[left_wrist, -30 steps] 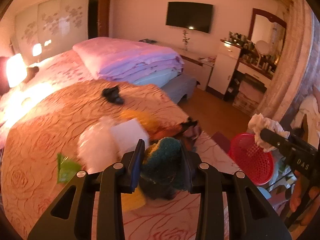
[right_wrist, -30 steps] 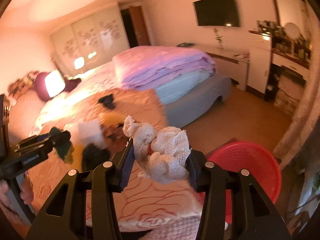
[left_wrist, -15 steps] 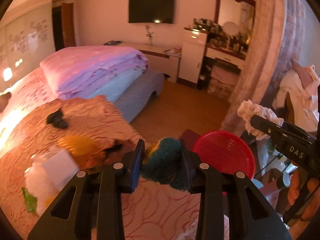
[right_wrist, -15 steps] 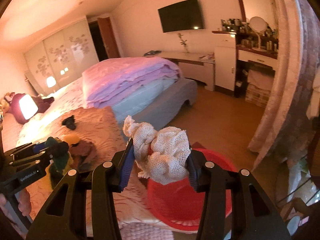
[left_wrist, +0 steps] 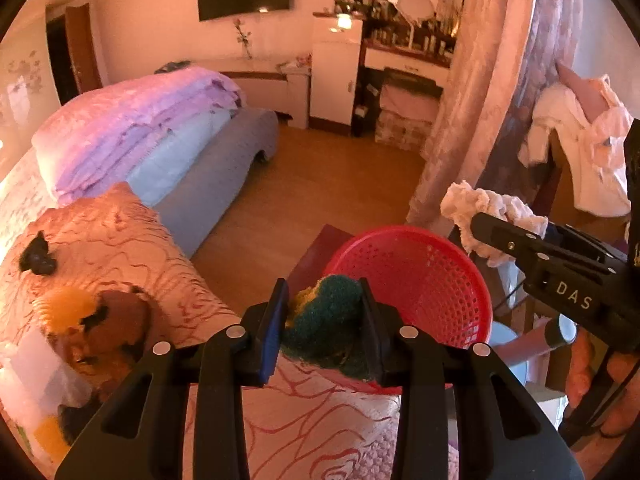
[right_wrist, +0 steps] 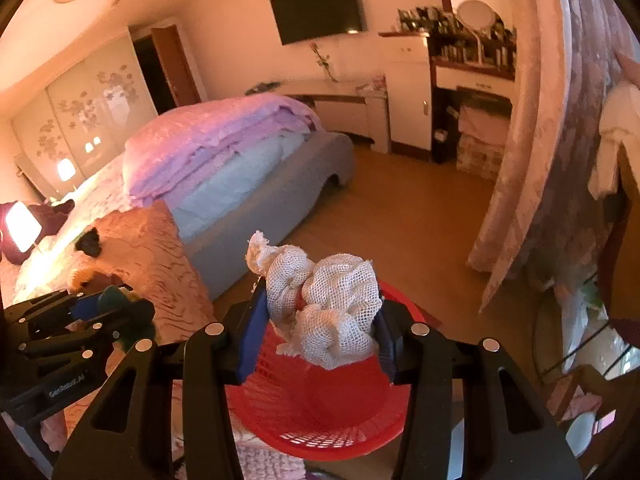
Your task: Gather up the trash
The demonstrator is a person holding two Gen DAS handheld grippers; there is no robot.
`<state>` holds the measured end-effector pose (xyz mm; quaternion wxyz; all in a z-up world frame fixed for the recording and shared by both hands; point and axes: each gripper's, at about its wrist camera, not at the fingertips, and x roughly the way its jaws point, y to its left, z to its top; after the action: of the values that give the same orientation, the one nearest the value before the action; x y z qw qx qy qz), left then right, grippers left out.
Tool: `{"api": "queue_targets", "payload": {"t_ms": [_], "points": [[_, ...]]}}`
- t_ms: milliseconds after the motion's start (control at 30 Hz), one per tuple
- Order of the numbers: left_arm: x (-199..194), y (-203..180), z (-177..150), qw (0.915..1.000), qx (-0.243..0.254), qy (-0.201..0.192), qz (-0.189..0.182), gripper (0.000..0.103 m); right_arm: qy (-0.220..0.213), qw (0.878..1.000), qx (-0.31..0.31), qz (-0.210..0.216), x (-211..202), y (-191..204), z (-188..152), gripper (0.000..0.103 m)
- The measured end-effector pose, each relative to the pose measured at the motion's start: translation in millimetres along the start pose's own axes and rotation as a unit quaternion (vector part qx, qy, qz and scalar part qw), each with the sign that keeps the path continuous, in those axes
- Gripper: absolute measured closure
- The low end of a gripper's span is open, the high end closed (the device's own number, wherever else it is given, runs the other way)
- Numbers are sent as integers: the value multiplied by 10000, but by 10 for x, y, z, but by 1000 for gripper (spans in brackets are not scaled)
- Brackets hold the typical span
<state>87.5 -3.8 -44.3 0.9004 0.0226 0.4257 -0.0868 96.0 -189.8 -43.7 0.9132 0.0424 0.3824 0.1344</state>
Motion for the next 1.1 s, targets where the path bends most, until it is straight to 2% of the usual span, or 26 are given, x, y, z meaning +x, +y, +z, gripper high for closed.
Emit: {"api": "queue_targets", "payload": {"t_ms": [233,300,367,433,500,933,1100], "points": [[312,-68,-7,9994,87,324,6,65,239,9996,107,-84,197,-79,-66,53],[362,-97,-24,9992,137,376,-6,59,271,9995,138,-105,232,-92,-74,48],[382,-126,-47,9991,203,383,7,45,293,9993,178,-132,259,-118,-90,46],[372,-148,-58,9990,241,365,13,37,286,9993,198,-150,257,-133,-88,42],[364,-154,-58,9990,262,353,28,33,264,9993,220,-157,246,-131,-82,39],[218,-19,-33,9997,60,188,110,29,83,9994,183,-277,148,-135,-46,38],[84,147,-29,9998,-137,59,141,29,26,9995,144,-266,112,-120,-20,38]]}}
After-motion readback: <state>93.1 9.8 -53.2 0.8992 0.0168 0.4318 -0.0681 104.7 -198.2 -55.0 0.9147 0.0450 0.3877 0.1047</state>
